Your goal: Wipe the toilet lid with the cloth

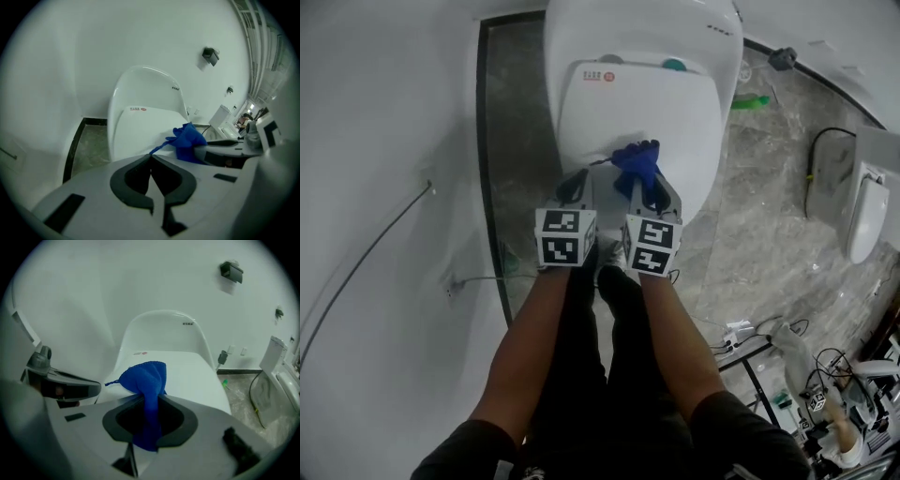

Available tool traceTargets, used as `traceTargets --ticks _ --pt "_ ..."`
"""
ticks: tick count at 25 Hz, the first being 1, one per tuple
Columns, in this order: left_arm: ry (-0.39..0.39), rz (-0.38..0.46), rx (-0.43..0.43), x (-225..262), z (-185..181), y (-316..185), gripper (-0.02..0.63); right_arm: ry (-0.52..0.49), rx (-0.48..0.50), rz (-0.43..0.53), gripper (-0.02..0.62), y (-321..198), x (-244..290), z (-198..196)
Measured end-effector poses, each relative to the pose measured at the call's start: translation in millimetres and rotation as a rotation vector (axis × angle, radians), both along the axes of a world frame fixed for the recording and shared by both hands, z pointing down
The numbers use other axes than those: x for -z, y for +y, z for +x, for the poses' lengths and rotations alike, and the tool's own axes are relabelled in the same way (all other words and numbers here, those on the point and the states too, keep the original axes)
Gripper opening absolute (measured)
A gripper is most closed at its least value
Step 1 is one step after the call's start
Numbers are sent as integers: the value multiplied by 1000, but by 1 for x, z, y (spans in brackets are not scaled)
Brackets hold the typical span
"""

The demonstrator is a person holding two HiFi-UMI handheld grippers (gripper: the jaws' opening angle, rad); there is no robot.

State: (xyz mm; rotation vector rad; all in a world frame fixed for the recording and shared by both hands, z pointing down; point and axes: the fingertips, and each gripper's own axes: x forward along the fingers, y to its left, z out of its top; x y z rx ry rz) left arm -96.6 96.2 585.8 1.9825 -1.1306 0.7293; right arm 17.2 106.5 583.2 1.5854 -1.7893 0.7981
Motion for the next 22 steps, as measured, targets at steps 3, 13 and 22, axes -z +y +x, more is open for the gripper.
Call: traceTargets --ticks 3,13,22 --pt "-12 2 64 -3 -33 7 12 -33 86 -20 71 7 -6 -50" --pt "-85 -45 166 -22 -101 43 12 -13 240 -107 71 31 -38 -124" --pt "-56 -28 125 -13 -67 40 12 52 133 -48 71 37 -32 -56"
